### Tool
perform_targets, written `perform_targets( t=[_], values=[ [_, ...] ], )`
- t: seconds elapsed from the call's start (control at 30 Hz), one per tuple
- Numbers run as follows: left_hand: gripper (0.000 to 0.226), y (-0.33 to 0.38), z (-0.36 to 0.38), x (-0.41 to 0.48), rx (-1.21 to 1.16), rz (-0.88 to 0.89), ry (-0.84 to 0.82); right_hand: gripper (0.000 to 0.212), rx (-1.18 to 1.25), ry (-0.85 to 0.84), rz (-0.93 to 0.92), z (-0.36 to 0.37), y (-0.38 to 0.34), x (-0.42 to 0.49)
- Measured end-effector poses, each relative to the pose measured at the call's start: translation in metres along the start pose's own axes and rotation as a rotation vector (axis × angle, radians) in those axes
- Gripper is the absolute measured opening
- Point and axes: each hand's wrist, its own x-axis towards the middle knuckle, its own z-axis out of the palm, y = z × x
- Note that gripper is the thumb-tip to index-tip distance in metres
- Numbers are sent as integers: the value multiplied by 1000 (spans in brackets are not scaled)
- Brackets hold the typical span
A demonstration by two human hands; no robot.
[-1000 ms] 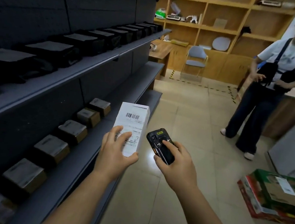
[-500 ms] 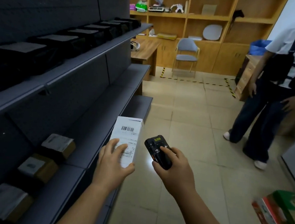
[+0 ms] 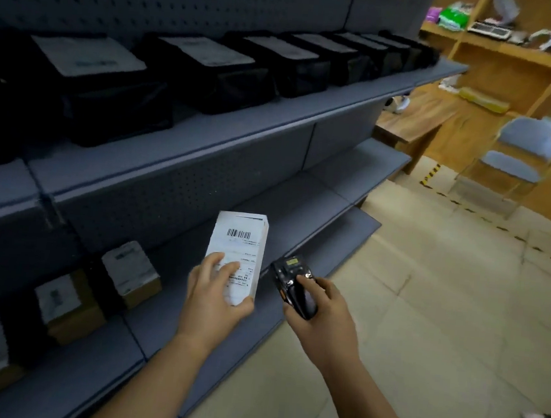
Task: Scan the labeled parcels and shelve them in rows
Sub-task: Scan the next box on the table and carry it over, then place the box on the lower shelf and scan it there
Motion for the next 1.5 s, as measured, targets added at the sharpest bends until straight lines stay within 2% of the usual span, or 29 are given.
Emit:
perform_targets(
  t=[0.2, 0.53, 0.63, 0.8, 0.97, 1.13, 1.5],
  values=[
    [63, -6, 38, 50, 17, -229, 99, 50, -19, -191, -117, 27, 27, 99],
    [59, -27, 102, 74, 159, -597, 309, 54, 42, -484, -306, 104, 93, 200],
    [57, -34, 122, 77, 195, -669, 346, 53, 52, -541, -388, 114, 106, 221],
    [58, -63, 155, 96, 255, -790, 332, 52, 87, -588, -411, 142, 133, 251],
    [60, -105, 177, 117, 301, -831, 317, 51, 121, -632, -430, 166, 153, 262],
    [69, -141, 190, 126, 370, -846, 228, 52, 147, -624, -433, 190, 151, 271],
    [83, -187, 178, 163, 499, -822, 170, 53, 167, -568, -442, 207, 150, 282]
  ],
)
